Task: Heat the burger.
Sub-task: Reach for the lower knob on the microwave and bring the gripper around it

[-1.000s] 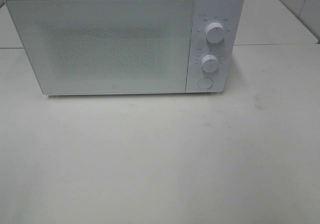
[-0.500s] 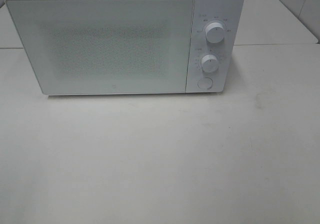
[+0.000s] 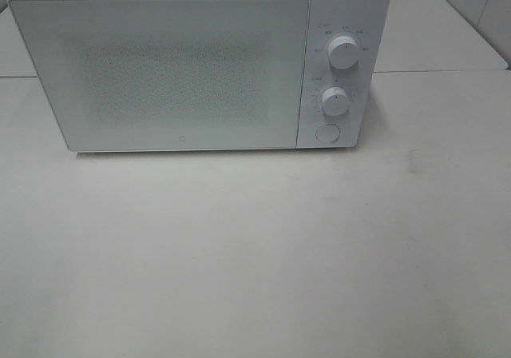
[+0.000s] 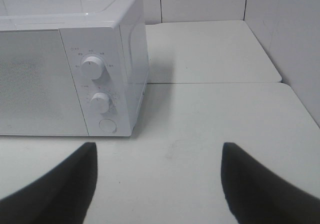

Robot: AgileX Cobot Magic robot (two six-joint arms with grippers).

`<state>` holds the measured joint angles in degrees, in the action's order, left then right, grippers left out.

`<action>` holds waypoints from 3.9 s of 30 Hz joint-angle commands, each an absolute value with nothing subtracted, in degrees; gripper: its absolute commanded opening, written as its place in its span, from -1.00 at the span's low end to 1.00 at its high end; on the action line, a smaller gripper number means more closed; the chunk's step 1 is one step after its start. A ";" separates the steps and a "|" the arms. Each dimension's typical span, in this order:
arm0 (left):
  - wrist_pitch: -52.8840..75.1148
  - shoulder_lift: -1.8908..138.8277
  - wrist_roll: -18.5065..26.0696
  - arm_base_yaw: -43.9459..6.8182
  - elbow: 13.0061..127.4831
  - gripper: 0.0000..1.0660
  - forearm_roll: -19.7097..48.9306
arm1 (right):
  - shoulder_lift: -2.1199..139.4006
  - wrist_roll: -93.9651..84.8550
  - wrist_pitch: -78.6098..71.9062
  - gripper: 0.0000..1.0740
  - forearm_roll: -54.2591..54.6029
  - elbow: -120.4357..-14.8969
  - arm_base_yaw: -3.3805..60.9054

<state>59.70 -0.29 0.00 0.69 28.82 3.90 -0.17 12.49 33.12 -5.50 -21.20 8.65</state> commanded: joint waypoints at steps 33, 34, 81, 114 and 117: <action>59.36 -1.72 0.00 0.69 28.59 0.83 4.41 | 46.47 12.20 -6.93 0.27 -5.84 -16.56 8.19; 59.36 -1.72 0.00 0.69 28.59 0.83 4.41 | 47.84 12.20 -8.48 0.27 -5.84 -16.56 8.19; 59.36 -1.49 0.00 0.69 28.59 0.83 4.41 | 95.45 -8.08 -69.67 0.27 42.17 -16.62 42.80; 59.36 -1.49 0.00 0.69 28.59 0.83 4.35 | 108.29 -11.86 -72.65 0.42 45.61 -33.06 41.77; 59.36 -1.49 0.00 0.69 28.59 0.83 4.35 | 108.98 -11.86 -72.36 0.42 43.89 -34.15 40.62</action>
<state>59.70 -0.29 0.00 0.69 28.82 3.90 108.58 -11.46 -69.44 45.89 -33.29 41.48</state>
